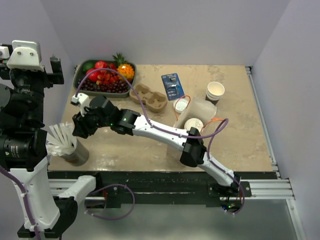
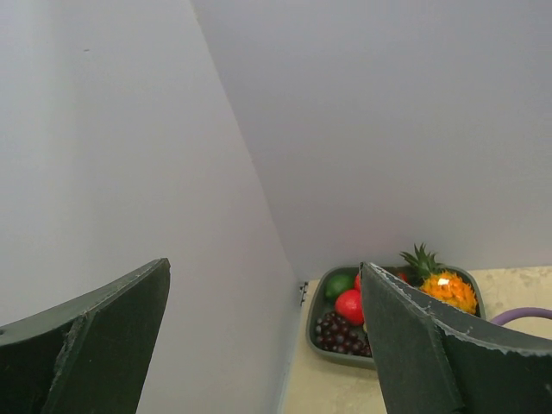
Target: Pack the takeout coffee
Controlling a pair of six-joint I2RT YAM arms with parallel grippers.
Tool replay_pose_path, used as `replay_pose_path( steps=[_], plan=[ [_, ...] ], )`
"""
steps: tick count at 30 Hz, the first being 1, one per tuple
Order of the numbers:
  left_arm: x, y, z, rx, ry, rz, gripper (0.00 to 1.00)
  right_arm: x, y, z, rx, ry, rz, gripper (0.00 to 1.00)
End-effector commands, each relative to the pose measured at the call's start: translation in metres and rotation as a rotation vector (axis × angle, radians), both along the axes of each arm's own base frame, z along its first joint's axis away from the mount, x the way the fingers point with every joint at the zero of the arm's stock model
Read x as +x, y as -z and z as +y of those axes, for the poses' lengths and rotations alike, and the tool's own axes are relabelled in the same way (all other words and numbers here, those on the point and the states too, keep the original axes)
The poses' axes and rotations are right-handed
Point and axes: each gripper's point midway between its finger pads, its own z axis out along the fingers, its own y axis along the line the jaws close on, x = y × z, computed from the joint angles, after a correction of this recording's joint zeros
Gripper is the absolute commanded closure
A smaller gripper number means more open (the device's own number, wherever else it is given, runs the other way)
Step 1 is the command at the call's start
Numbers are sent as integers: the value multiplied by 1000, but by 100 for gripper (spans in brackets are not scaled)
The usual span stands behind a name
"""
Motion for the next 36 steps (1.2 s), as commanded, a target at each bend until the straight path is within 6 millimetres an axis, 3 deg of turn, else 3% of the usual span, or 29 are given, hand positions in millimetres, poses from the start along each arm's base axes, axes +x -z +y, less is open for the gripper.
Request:
replay_pose_path(
  steps=[1,14,17,22,26,32,33,34,36],
  plan=[
    [0,7,0,-19,9,15,5,-6,-36,11,124,-41,-13,56],
    [3,18,-1,-29,23,39,6,1,-18,21,126,-7,-1,63],
    [4,19,-2,-26,27,41,6,1,-20,21,131,-11,-7,73],
    [7,21,-3,-28,39,43,6,3,-18,22,130,-4,-13,98],
    [9,22,-4,-23,41,49,6,0,-23,22,141,-24,-12,100],
    [10,27,-5,-2,48,64,4,0,-46,11,164,-35,-17,100],
    [9,27,-5,5,49,71,3,2,-55,7,172,-31,-23,100],
    [12,37,-5,30,48,121,2,7,-79,-5,201,-31,-41,100],
    [11,45,-5,67,51,171,1,9,-107,-23,222,-43,-76,76]
  ],
)
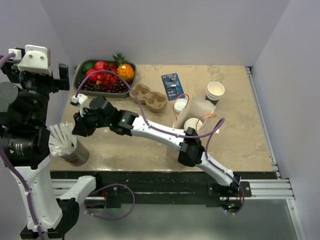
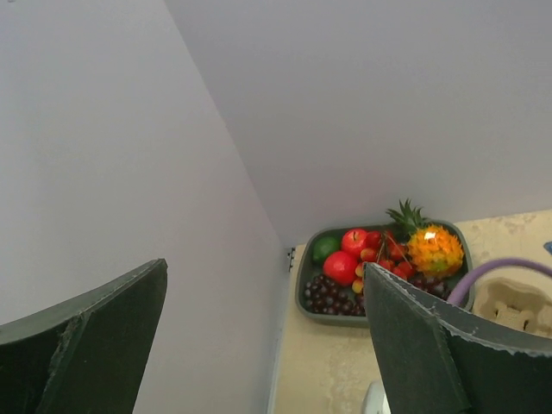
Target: Pack the takeout coffee
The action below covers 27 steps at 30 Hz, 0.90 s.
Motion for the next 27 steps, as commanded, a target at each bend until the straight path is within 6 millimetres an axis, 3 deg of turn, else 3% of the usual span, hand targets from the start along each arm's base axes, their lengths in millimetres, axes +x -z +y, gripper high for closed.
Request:
replay_pose_path(
  steps=[1,2,3,4,5,6,7,8,9,10,12,13,14,15,16,17,20,23,27],
  plan=[
    [5,31,1,114,12,166,1,7,-154,-58,221,-28,-174,67],
    [5,41,0,145,25,213,2,7,-169,-70,230,-32,-205,57],
    [7,55,1,175,34,272,4,9,-169,-80,216,-38,-215,53],
    [3,74,1,233,49,351,6,5,-213,-112,283,-34,-265,51],
    [1,86,0,261,67,395,10,0,-223,-125,302,-62,-280,49],
    [2,103,0,283,79,451,12,3,-214,-134,293,-55,-282,48],
    [-6,119,1,310,94,519,14,9,-219,-149,298,-34,-303,47],
    [-8,132,1,314,107,574,17,2,-250,-180,348,-9,-339,45],
    [-11,136,1,311,111,612,20,6,-236,-188,318,3,-321,44],
    [-15,163,1,287,132,755,28,18,-239,-204,315,44,-317,44],
    [-15,174,8,238,75,798,32,23,-244,-237,310,97,-308,43],
    [-16,176,10,264,75,805,42,36,-246,-255,307,141,-305,43],
    [-17,184,11,276,73,830,44,43,-234,-263,284,163,-294,43],
    [-19,192,14,282,61,856,51,49,-244,-284,299,209,-316,42],
    [-21,203,18,299,51,894,53,53,-243,-292,293,229,-317,42],
    [-22,225,21,313,53,964,53,60,-235,-298,277,251,-310,41],
    [-27,252,11,337,142,1022,48,77,-230,-319,273,311,-320,41],
    [-30,274,9,343,179,1080,41,84,-224,-328,276,330,-312,41],
    [-26,282,8,313,177,1116,42,88,-216,-332,275,341,-299,41]
  ],
)
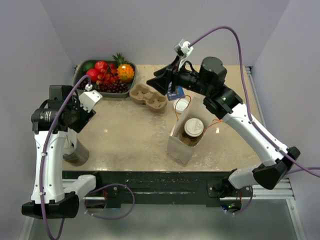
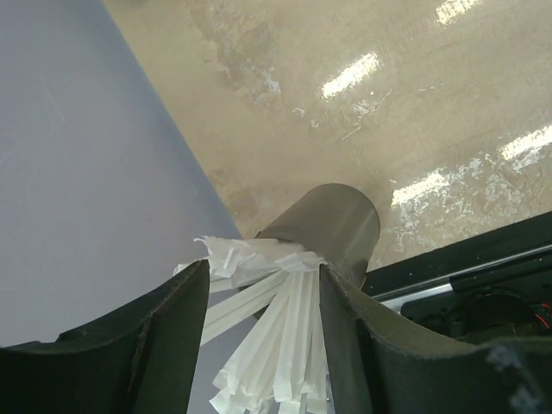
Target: Pack the takeout coffee
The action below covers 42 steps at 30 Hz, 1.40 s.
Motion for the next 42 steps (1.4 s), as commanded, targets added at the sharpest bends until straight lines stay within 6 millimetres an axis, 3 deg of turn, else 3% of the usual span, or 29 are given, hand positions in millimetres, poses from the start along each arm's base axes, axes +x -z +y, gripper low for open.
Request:
replay_pose_path(
  steps=[1,10,12,14,22,29,35,42],
  plan=[
    [3,1,0,-13,-9,2,45,-5,-9,-7,41,-9,-20,41],
    [-15,11,9,10,-90,8,40,0,8,-10,25,-5,11,41],
    [-18,15,9,12,-89,14,42,1,9,-8,26,-10,16,41],
    [-19,18,6,-4,-77,20,52,2,7,-7,29,-13,14,41],
    [-31,56,13,25,-133,143,57,5,8,-3,25,-24,16,41],
    [-26,57,19,37,-180,163,57,6,9,-2,20,-31,14,41],
    [-20,53,23,46,-229,159,52,10,12,3,22,-37,32,41],
    [-13,59,14,-3,-216,183,58,12,14,6,22,-43,36,41]
  ],
)
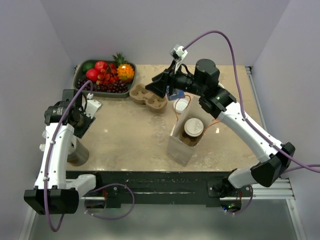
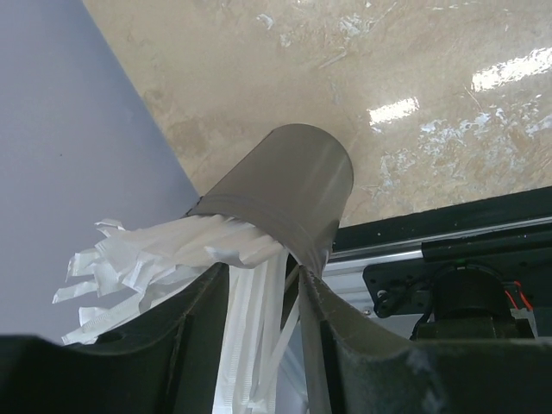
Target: Pack the takeout coffee
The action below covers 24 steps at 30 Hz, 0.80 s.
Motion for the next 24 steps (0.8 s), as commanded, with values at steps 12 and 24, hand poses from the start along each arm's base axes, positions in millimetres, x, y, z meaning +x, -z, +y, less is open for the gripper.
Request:
replay_pose_path(
  steps=[12,24],
  plan=[
    [19,-10,12,60,-16,-63,66,0,-31,2,75,-15,-48,40],
    [25,-3,10,51,4,-68,84,2,-33,4,82,-19,-44,40]
  ],
)
